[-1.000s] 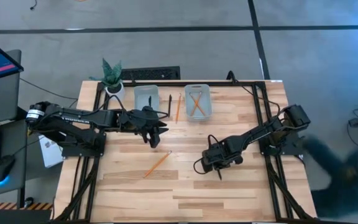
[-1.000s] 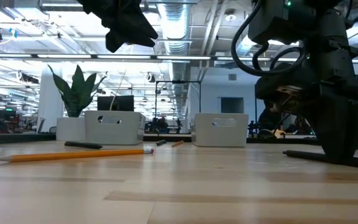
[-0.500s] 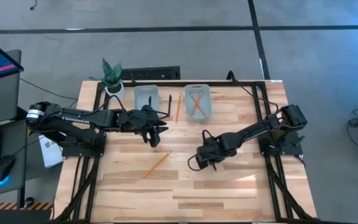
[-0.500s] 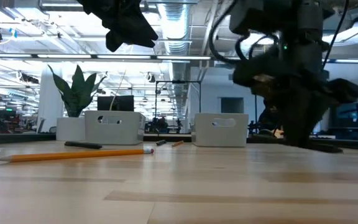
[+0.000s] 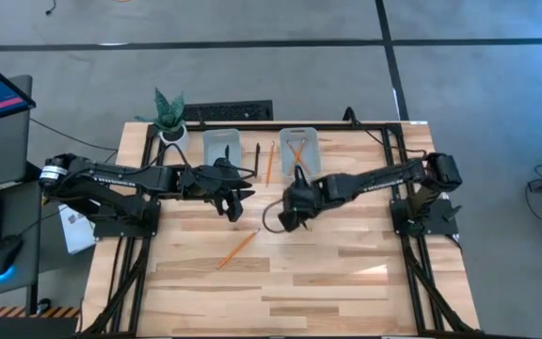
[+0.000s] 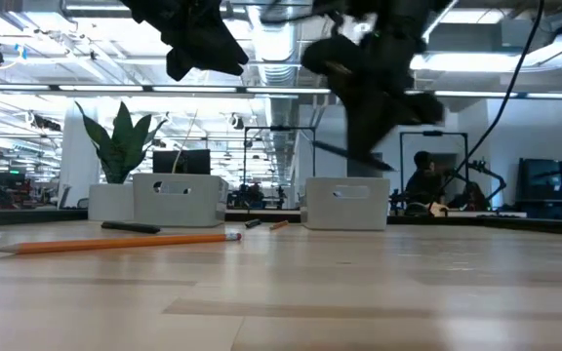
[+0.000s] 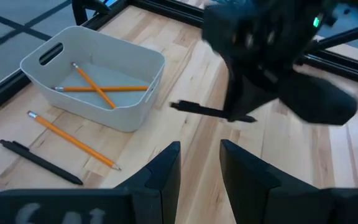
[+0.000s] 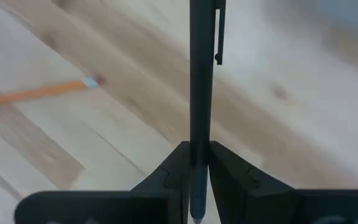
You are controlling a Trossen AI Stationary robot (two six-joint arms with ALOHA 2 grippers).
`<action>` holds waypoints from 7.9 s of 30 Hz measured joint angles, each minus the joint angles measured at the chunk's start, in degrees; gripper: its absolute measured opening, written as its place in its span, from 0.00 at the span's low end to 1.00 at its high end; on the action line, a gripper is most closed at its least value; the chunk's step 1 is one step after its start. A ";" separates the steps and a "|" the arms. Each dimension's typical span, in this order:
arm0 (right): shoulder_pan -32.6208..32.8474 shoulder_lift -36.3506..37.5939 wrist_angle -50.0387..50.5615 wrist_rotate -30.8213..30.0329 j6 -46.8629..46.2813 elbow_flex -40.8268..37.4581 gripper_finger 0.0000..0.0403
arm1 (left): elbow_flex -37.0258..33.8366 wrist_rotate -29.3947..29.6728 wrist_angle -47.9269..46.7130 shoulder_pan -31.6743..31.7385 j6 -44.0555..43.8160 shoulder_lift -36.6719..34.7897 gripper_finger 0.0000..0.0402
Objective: Sort pens & pencils
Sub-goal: Put the black pen into the left gray bin
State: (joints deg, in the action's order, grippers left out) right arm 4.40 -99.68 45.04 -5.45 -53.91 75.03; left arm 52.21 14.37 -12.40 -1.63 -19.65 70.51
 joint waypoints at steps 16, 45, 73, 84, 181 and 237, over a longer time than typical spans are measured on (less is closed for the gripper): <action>-7.35 0.17 -6.55 -1.67 27.40 12.26 0.19 | 0.00 -0.39 0.39 0.00 -0.12 0.02 0.27; -10.18 0.17 -13.86 0.89 39.42 12.23 0.19 | 0.00 8.59 0.15 0.33 -0.17 -1.68 0.27; -13.55 0.17 -21.66 5.64 36.82 12.23 0.19 | 0.00 -16.15 6.98 16.34 -10.97 -14.04 0.67; -14.08 2.24 -25.40 5.64 35.39 12.23 0.19 | 0.00 -11.09 7.43 17.16 -11.68 -14.04 0.67; -13.42 4.13 -31.80 10.05 33.40 12.23 0.31 | 0.07 -13.94 23.50 17.20 -11.25 -6.65 0.09; -15.32 3.76 -14.16 9.96 36.51 12.23 0.57 | 0.07 5.36 -10.23 32.63 -11.48 6.28 0.09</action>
State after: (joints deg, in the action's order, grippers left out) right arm -10.92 -95.92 30.87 4.51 -17.40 87.26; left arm 52.27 19.73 -22.63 31.00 -31.12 76.79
